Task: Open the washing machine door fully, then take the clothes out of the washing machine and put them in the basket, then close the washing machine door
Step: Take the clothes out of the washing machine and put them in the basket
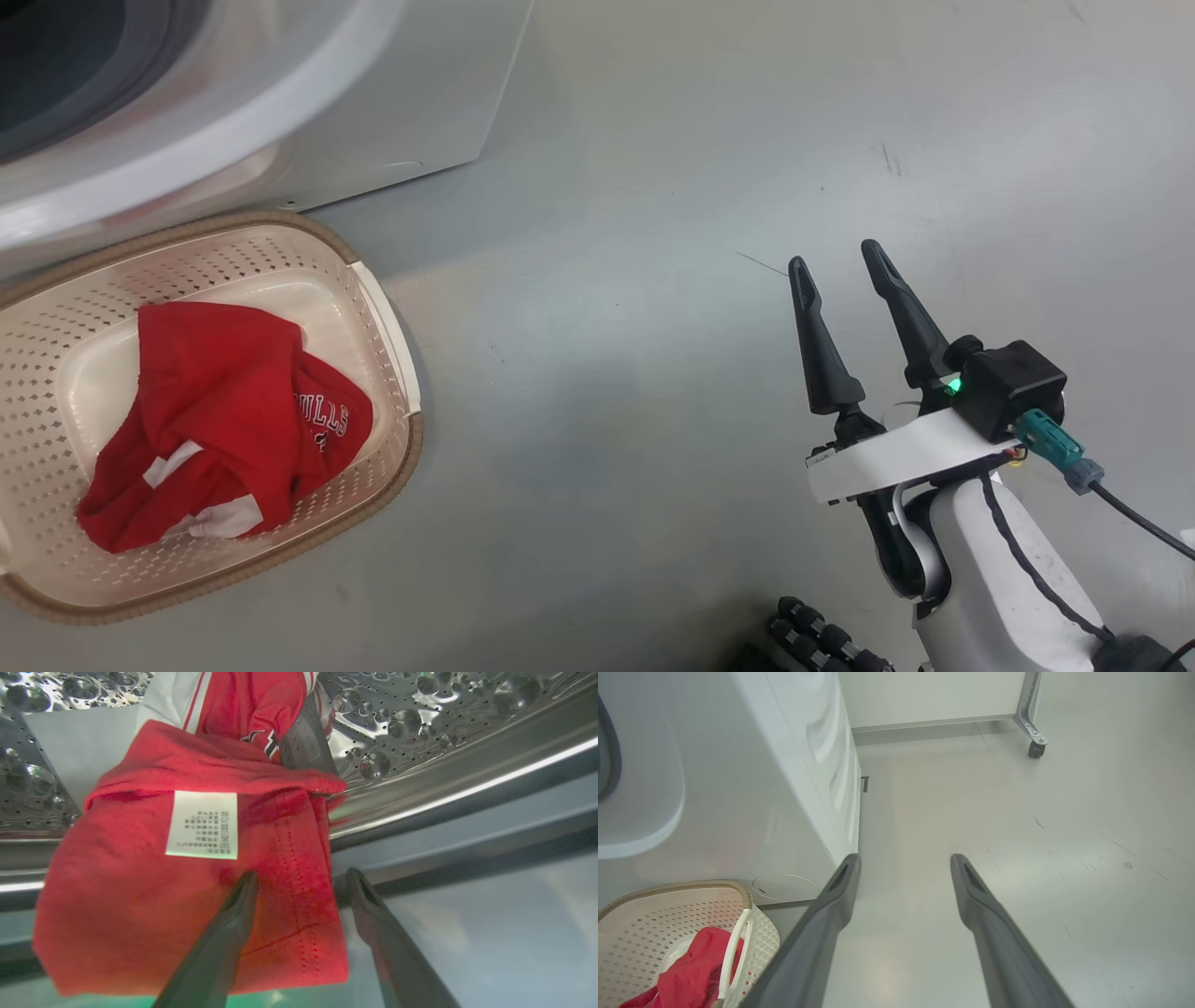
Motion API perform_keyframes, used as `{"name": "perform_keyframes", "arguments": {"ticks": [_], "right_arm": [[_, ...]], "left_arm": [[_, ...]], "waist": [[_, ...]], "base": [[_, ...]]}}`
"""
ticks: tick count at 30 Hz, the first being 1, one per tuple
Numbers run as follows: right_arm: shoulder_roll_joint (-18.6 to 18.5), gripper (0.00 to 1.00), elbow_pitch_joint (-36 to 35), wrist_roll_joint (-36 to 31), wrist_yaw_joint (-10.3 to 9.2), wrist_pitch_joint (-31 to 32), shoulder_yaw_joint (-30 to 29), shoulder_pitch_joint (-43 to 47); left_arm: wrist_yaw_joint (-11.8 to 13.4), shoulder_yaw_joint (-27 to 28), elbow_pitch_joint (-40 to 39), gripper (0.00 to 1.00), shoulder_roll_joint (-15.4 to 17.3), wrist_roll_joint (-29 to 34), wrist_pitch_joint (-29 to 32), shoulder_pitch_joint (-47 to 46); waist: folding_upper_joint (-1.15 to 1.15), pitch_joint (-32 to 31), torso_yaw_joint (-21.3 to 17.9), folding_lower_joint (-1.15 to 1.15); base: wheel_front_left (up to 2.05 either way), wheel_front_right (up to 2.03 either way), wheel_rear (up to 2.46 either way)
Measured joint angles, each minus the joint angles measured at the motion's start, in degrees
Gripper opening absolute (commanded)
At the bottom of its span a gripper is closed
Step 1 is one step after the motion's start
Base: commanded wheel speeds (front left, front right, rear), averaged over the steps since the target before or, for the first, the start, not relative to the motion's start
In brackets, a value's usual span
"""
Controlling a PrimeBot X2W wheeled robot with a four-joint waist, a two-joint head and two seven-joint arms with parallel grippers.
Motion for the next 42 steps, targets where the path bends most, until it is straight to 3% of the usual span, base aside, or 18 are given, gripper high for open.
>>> {"name": "perform_keyframes", "arguments": {"ticks": [1, 2, 5, 6, 15, 21, 30, 42], "right_arm": [[0.0, 1.0, -0.1, 0.1, 0.0, 0.0, 0.0, -0.1], [0.0, 1.0, -0.2, 0.3, -0.01, 0.0, 0.0, -0.2], [0.0, 1.0, -0.4, 0.5, -0.35, 0.0, 0.0, -0.6], [0.0, 1.0, -0.4, 0.5, -0.41, 0.0, 0.0, -0.7], [0.0, 1.0, -0.9, 0.5, -0.54, 0.0, -0.1, -1.5], [0.0, 1.0, -1.0, 0.3, -1.01, 0.0, -1.4, -1.7], [0.0, 1.0, -1.3, -1.1, -1.45, 0.0, -2.5, -1.7], [-0.7, 1.0, -1.3, -3.5, -1.41, 0.0, -3.4, -1.6]], "left_arm": [[0.0, 0.0, 0.0, 0.99, 0.1, 0.0, 0.3, -0.2], [0.0, 0.0, 0.1, 0.87, 0.2, 0.1, 0.4, -0.3], [0.1, -0.2, 0.2, 0.16, 0.1, 0.2, 0.8, -0.7], [0.1, -0.3, 0.2, 0.0, 0.0, 0.2, 0.8, -0.8], [1.6, 0.4, 0.2, 0.0, -0.7, 0.3, 0.0, -2.2], [2.0, 1.1, -0.3, 0.0, -2.1, 0.1, -3.8, -2.2], [2.1, 0.8, -3.9, 0.0, -3.2, 1.7, -13.2, -1.9], [2.5, -1.0, -9.9, 0.0, -9.1, 3.4, -27.8, 3.8]], "waist": [[0.0, 0.1, 0.0, 0.0], [0.0, 0.1, 0.0, 0.0], [0.0, 0.3, 0.0, 0.0], [0.0, 0.4, 0.0, 0.0], [0.0, 0.9, 0.7, 0.0], [0.0, 0.9, 1.7, 0.0], [0.0, 0.1, 4.2, 0.0], [0.0, -2.6, 8.8, 0.0]], "base": [[0.0, 0.0, 0.0], [0.0, 0.0, 0.0], [0.0, 0.0, 0.0], [0.0, 0.0, 0.0], [0.0, 0.0, 0.0], [0.0, 0.0, 0.0], [0.0, 0.0, 0.0], [0.0, 0.0, 0.0]]}}
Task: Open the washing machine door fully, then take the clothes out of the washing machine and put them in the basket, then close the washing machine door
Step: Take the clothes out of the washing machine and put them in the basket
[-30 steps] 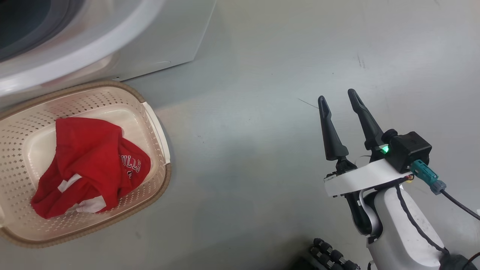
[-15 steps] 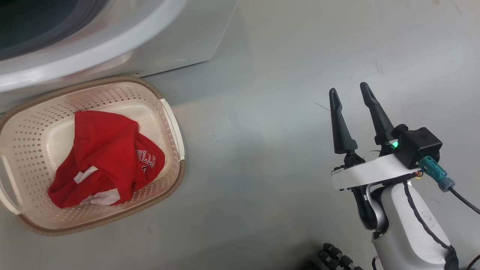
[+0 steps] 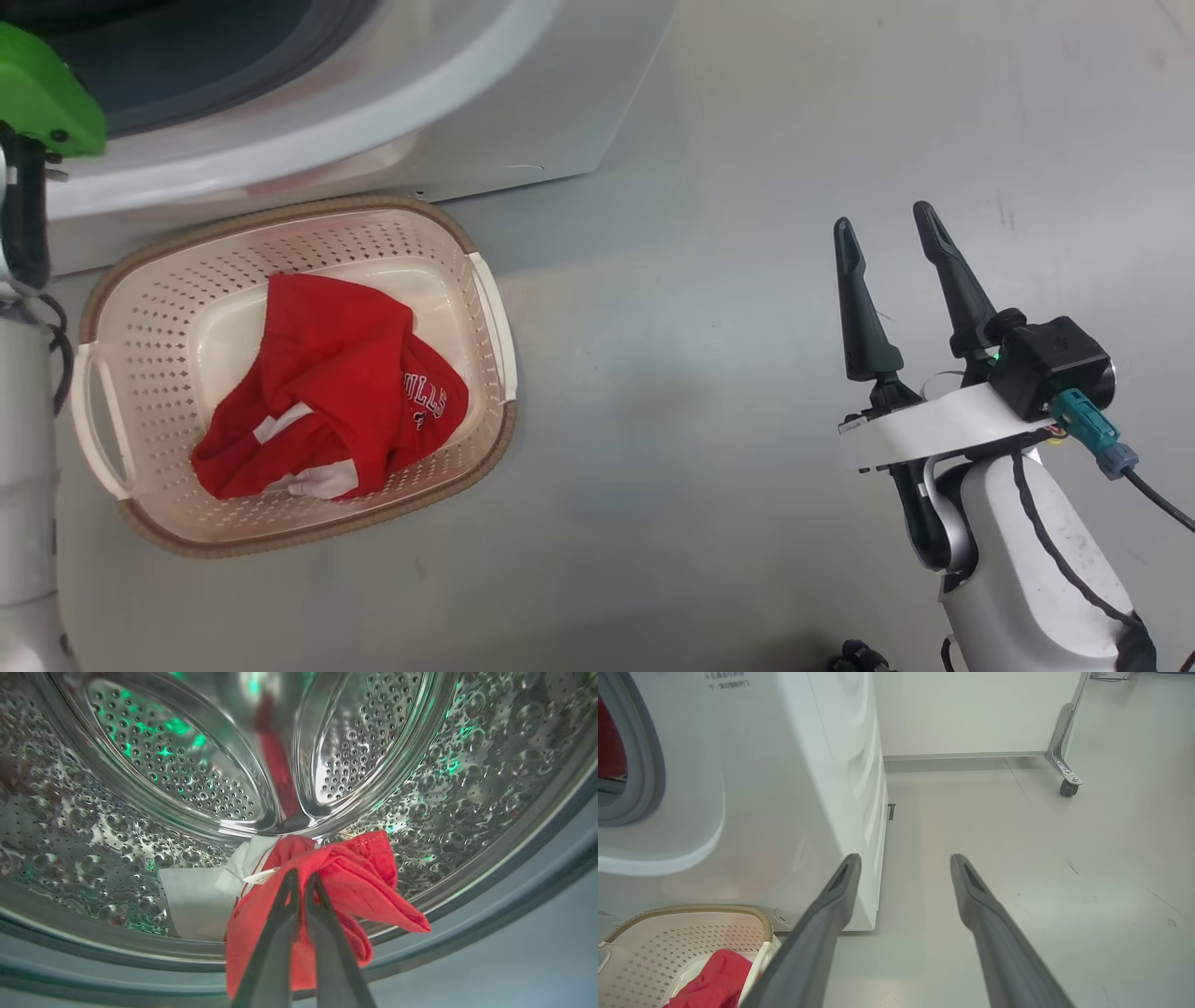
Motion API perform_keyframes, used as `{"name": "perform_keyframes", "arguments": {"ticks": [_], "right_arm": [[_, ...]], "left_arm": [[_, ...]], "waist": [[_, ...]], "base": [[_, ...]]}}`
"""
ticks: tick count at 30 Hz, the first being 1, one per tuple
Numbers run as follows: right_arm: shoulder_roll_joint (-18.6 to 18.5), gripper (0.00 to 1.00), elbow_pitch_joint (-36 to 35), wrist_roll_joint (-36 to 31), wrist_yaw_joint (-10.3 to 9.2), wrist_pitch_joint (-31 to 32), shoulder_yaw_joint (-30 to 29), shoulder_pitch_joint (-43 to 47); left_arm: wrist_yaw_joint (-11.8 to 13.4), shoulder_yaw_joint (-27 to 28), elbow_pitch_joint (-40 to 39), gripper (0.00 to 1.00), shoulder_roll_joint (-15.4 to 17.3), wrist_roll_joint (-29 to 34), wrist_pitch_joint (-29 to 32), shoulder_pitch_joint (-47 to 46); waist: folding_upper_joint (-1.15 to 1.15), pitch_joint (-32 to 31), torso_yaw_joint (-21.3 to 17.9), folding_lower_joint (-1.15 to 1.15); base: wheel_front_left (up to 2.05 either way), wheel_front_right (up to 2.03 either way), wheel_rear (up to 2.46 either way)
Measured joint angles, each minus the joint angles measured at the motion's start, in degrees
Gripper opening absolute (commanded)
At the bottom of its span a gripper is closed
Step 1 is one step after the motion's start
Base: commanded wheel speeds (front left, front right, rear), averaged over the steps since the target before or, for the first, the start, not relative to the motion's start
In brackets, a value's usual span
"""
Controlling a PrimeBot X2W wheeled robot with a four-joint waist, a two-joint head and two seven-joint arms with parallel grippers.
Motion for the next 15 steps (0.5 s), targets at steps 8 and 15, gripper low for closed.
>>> {"name": "perform_keyframes", "arguments": {"ticks": [8, 15], "right_arm": [[-0.4, 1.0, 0.9, -0.9, 0.02, 0.0, -0.3, 1.1], [-1.0, 1.0, 2.0, -1.6, 0.02, 0.0, -0.6, 3.0]], "left_arm": [[0.6, -1.1, -3.0, 0.0, -2.6, 1.1, -7.7, 6.3], [1.1, -2.2, -4.5, 0.0, -5.0, 1.6, -12.9, 12.6]], "waist": [[0.0, -3.1, 2.2, 0.0], [0.0, -6.6, 4.0, 0.0]], "base": [[0.0, 0.0, 0.0], [0.0, 0.0, 0.0]]}}
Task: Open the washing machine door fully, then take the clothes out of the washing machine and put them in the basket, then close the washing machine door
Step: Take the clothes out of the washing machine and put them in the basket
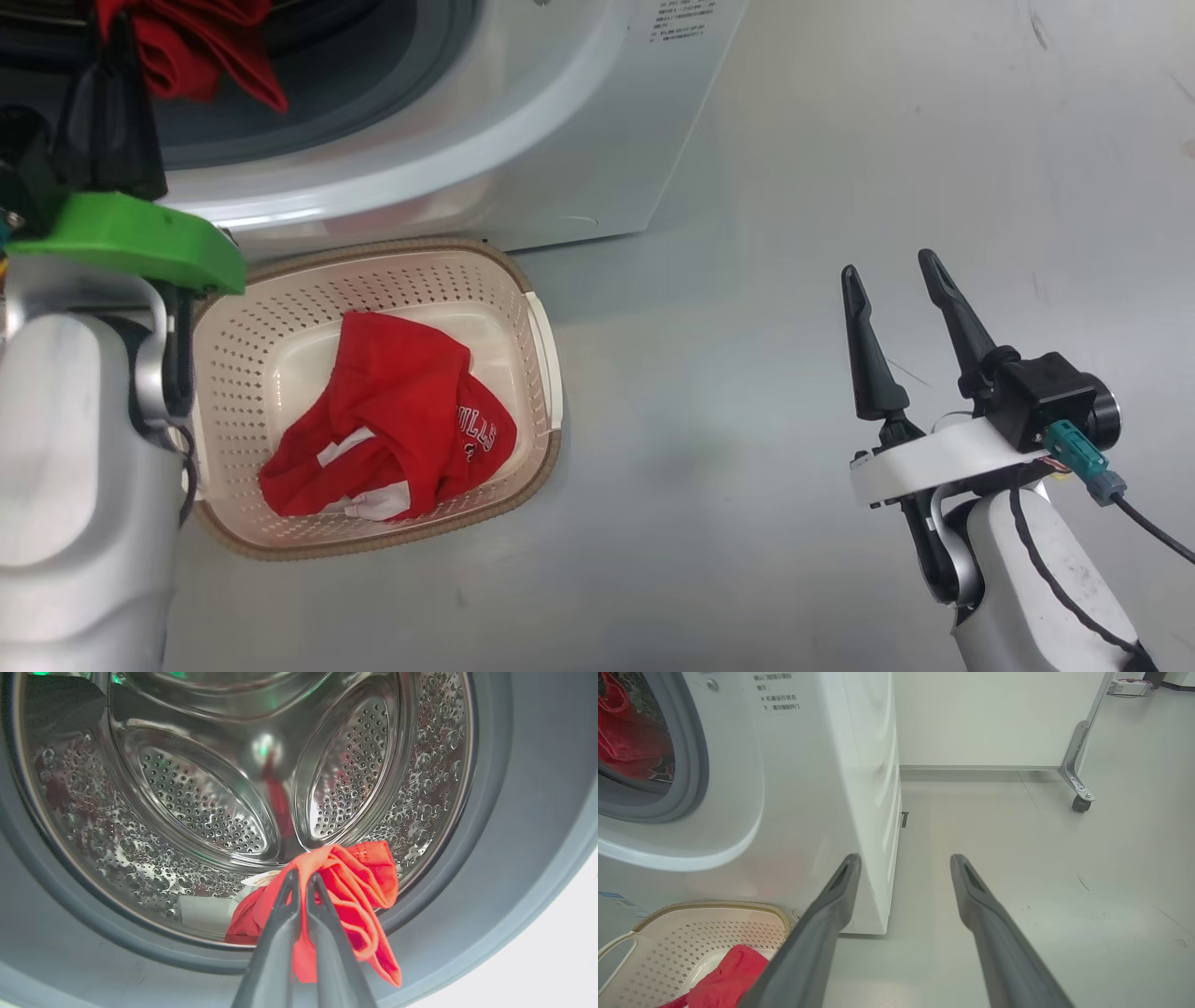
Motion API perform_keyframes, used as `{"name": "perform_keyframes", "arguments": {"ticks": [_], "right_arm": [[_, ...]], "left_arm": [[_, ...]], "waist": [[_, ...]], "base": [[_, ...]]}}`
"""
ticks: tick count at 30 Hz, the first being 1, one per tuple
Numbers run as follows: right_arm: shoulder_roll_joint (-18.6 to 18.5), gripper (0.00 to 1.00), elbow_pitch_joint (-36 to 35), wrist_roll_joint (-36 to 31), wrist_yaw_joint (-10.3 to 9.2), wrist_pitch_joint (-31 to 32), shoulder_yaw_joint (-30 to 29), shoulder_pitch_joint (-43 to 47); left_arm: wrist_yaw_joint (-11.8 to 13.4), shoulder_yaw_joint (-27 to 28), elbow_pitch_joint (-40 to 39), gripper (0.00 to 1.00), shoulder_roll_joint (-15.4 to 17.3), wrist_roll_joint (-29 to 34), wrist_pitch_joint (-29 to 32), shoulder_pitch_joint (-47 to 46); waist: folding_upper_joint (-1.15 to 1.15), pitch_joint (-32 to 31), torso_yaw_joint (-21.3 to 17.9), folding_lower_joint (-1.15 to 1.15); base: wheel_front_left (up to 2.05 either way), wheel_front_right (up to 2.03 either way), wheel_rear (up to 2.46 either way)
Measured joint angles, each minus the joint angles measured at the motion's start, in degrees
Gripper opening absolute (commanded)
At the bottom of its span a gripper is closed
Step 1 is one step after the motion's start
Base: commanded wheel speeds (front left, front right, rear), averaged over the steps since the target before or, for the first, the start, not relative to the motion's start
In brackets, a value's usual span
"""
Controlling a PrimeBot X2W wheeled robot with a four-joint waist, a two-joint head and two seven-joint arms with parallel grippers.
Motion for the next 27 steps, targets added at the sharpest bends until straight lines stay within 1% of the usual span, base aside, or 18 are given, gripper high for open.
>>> {"name": "perform_keyframes", "arguments": {"ticks": [3, 9, 14, 23, 27], "right_arm": [[0.0, 1.0, 0.3, -0.2, 0.0, 0.0, 0.0, 0.8], [-0.1, 1.0, 1.2, -0.2, 0.0, 0.0, -0.2, 2.7], [-0.1, 1.0, 1.8, -0.3, -0.01, 0.0, -0.1, 4.4], [-0.1, 1.0, 2.1, -0.3, -0.05, 0.0, 0.0, 7.6], [-0.1, 1.0, 1.8, -0.3, -0.1, 0.0, 0.2, 8.1]], "left_arm": [[0.4, -0.3, -0.8, 0.0, -0.6, 0.1, -2.0, 2.8], [0.4, -1.3, -2.6, 0.0, -2.0, 0.1, -4.4, 6.5], [1.0, -1.3, -4.9, 0.0, -2.2, 0.2, -6.5, 10.3], [1.0, -2.2, -11.6, 0.0, -3.0, 0.7, -7.3, 15.8], [1.5, -2.2, -15.1, 0.0, -3.1, 1.6, -7.6, 18.1]], "waist": [[0.0, -1.8, 0.8, 0.0], [0.0, -4.8, 2.0, 0.0], [0.0, -8.0, 3.2, 0.0], [0.0, -13.3, 5.4, 0.0], [0.0, -14.8, 6.5, 0.0]], "base": [[0.0, 0.0, 0.0], [0.0, 0.0, 0.0], [0.0, 0.0, 0.0], [0.0, 0.0, 0.0], [0.0, 0.0, 0.0]]}}
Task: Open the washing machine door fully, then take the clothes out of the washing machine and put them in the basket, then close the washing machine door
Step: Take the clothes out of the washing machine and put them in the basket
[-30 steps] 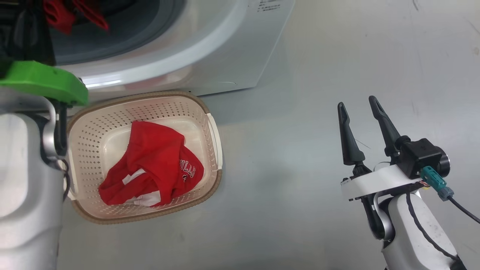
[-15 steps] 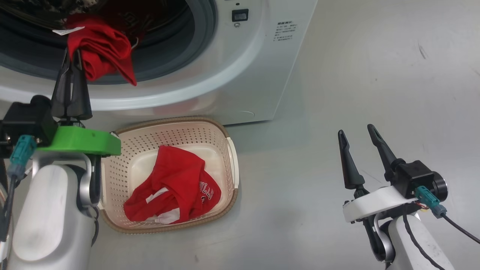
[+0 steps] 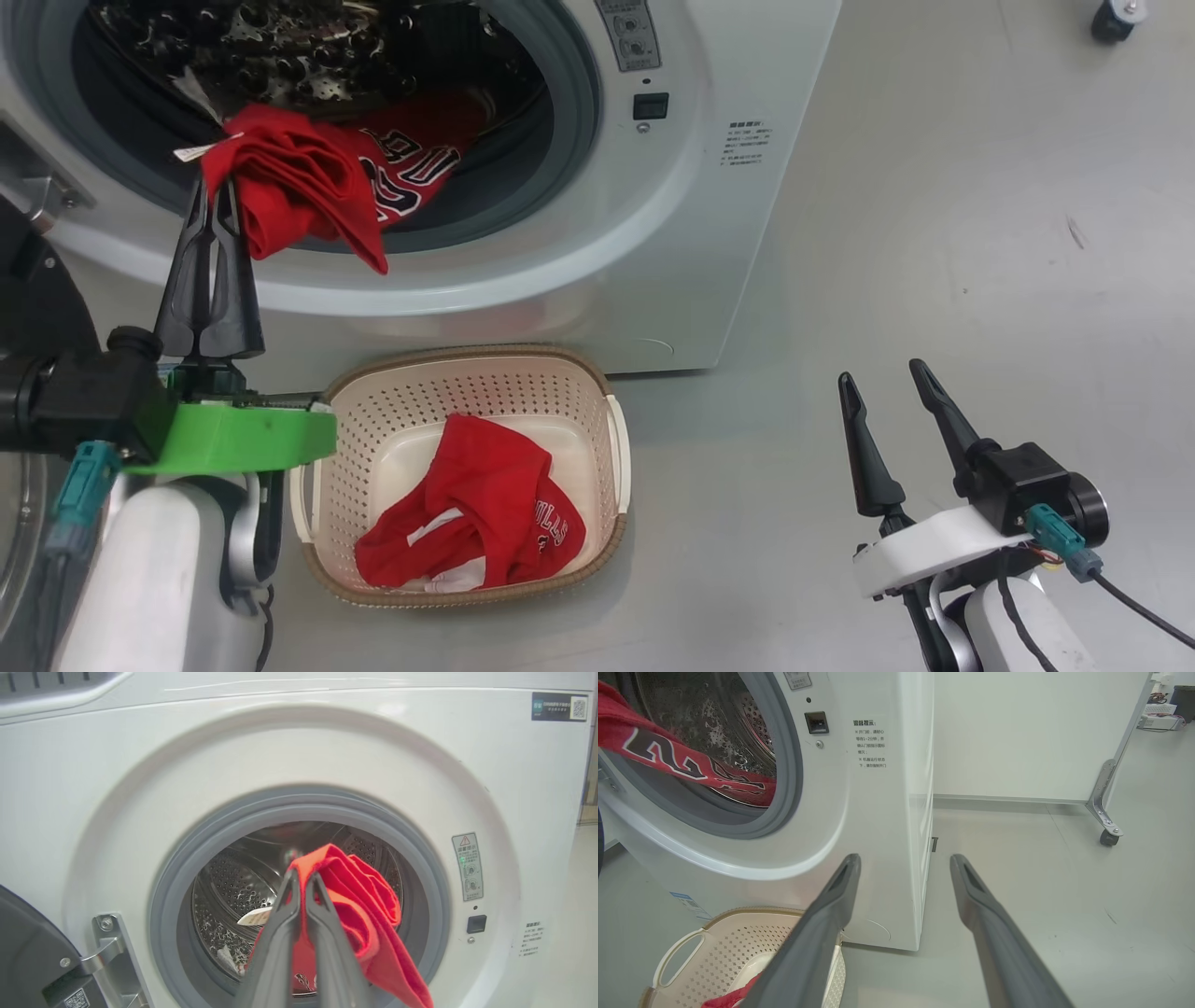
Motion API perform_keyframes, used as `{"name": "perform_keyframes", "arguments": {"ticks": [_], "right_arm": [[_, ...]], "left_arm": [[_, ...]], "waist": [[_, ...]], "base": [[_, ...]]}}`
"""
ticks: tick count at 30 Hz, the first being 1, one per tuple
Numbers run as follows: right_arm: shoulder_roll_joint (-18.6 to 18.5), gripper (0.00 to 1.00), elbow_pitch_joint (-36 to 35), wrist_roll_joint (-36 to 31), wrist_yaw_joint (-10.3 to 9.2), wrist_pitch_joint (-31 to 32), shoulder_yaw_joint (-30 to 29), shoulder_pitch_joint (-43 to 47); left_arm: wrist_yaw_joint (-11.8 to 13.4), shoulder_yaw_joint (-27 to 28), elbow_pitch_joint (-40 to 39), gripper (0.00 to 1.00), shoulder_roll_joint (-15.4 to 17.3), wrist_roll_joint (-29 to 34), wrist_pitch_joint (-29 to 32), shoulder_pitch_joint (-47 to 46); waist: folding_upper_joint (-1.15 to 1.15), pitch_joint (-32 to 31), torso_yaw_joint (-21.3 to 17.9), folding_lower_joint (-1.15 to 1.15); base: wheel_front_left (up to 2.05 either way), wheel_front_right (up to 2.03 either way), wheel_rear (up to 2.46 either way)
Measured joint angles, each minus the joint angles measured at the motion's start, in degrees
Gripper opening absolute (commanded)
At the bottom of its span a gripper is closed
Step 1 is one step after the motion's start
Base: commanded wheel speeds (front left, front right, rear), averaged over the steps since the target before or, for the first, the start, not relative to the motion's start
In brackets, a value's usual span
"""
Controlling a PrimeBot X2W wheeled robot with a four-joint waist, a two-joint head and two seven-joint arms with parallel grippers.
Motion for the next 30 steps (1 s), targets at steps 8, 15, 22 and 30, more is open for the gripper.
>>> {"name": "perform_keyframes", "arguments": {"ticks": [8, 15, 22, 30], "right_arm": [[0.1, 1.0, -0.7, -0.3, -0.44, 0.0, 1.0, 1.0], [0.1, 1.0, -1.8, -0.3, -0.45, 0.0, 1.0, 1.0], [-0.2, 1.0, -2.7, -0.5, -0.45, 0.0, 1.2, 1.0], [-0.3, 1.0, -4.1, -0.8, -0.24, 0.6, 2.0, 0.7]], "left_arm": [[0.3, -0.7, -4.3, 0.0, -0.4, 0.1, 0.9, 4.7], [0.5, -3.8, -4.0, 0.0, -1.3, -1.3, 4.4, 11.4], [0.0, -6.4, -0.9, 0.0, -1.9, -3.4, 7.2, 15.1], [-0.6, -6.2, 5.5, 0.0, -2.4, -7.2, 9.2, 16.2]], "waist": [[0.0, -1.2, 1.7, 0.0], [0.0, -0.3, 1.7, 0.0], [0.0, 1.2, 1.8, 0.0], [0.0, 3.7, 1.4, 0.0]], "base": [[0.0, 0.0, 0.0], [0.0, 0.0, 0.0], [0.0, 0.0, 0.0], [0.0, 0.0, 0.0]]}}
